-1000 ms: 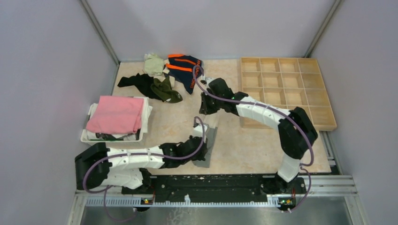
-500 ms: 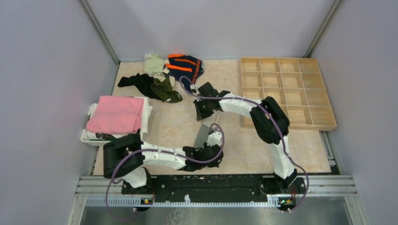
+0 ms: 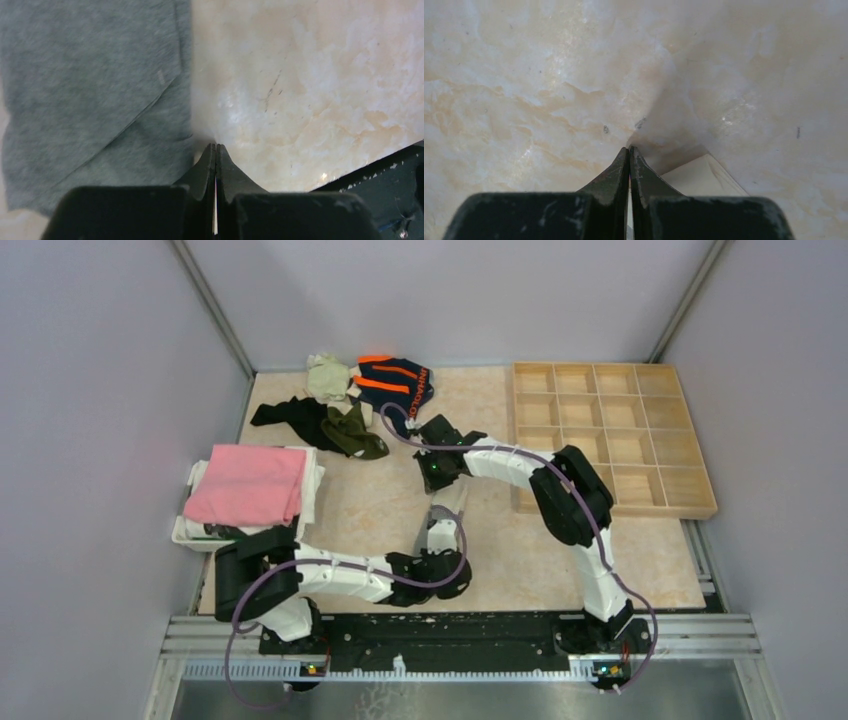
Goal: Roll the underwear
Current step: Fold the underwear at the center of the board.
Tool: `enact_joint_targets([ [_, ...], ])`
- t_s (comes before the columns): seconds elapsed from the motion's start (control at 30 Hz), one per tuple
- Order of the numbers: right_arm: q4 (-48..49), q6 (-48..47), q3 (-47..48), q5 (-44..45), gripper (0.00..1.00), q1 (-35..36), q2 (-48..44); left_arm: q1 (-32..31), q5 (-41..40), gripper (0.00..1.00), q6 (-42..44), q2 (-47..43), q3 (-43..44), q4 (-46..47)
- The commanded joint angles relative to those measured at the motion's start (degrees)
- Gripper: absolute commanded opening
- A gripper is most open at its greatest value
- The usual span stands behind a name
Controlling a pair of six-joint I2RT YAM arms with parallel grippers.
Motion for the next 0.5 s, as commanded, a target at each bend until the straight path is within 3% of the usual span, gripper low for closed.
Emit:
enact_joint_targets([
  [0.0,-5.1,0.5,-0.2,10.6,0.0,-1.1,0.4,0.0,-0.8,0.0,-8.1,-3.4,-5.3,-10.9],
  [0.23,-4.1,3.3,-5.9,13.9,0.0,-4.3,-2.6,2.3,-1.6,0.0,-9.7,-6.5,-8.2,-13.4],
  [0.47,-2.4,3.8,-14.2,15.0,0.0,-5.6,-7.8,8.8,-0.7,0.0,-6.3,-8.3,-9.6,-13.6],
])
